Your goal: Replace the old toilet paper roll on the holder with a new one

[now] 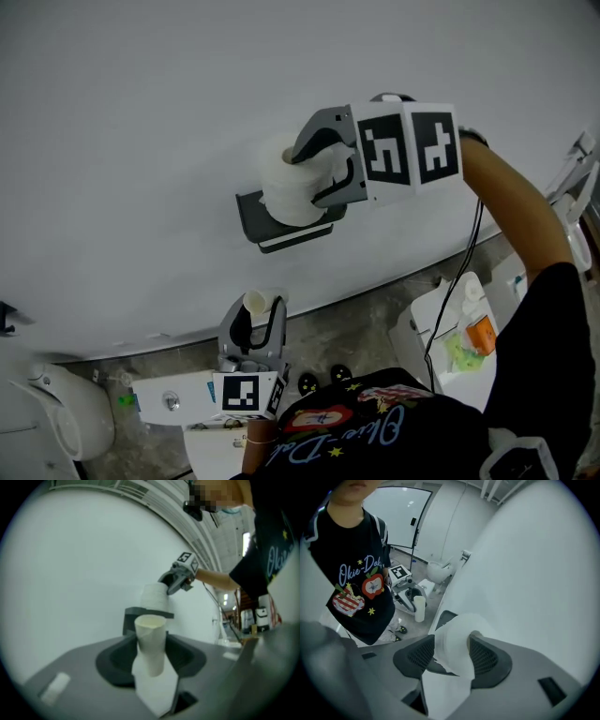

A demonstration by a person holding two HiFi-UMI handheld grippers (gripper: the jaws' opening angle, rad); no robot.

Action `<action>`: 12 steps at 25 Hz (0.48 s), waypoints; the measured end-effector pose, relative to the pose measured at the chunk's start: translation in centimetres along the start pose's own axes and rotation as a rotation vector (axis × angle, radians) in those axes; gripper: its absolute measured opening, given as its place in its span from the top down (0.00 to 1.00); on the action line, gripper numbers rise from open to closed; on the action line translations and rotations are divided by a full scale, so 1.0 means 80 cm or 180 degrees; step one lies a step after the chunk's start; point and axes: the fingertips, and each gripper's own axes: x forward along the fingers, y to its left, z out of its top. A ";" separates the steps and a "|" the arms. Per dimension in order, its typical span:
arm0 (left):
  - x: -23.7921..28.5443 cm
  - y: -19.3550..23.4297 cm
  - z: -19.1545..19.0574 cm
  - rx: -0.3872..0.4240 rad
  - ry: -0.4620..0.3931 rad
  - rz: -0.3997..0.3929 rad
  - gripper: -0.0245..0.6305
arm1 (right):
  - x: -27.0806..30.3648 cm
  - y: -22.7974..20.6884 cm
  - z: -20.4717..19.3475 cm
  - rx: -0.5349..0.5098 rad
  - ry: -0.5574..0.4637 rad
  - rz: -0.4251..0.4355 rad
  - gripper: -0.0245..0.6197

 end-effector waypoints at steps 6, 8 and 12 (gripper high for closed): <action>-0.004 0.009 -0.001 -0.0012 0.0009 0.0051 0.68 | 0.015 0.003 -0.007 -0.0043 0.0070 0.0264 0.63; -0.003 0.008 -0.001 -0.0016 0.0010 0.0034 0.68 | 0.012 0.003 -0.008 0.0002 0.0018 0.0198 0.63; 0.002 0.002 -0.004 -0.0002 0.0056 -0.0033 0.68 | -0.004 0.010 -0.010 0.0184 -0.0333 -0.0034 0.64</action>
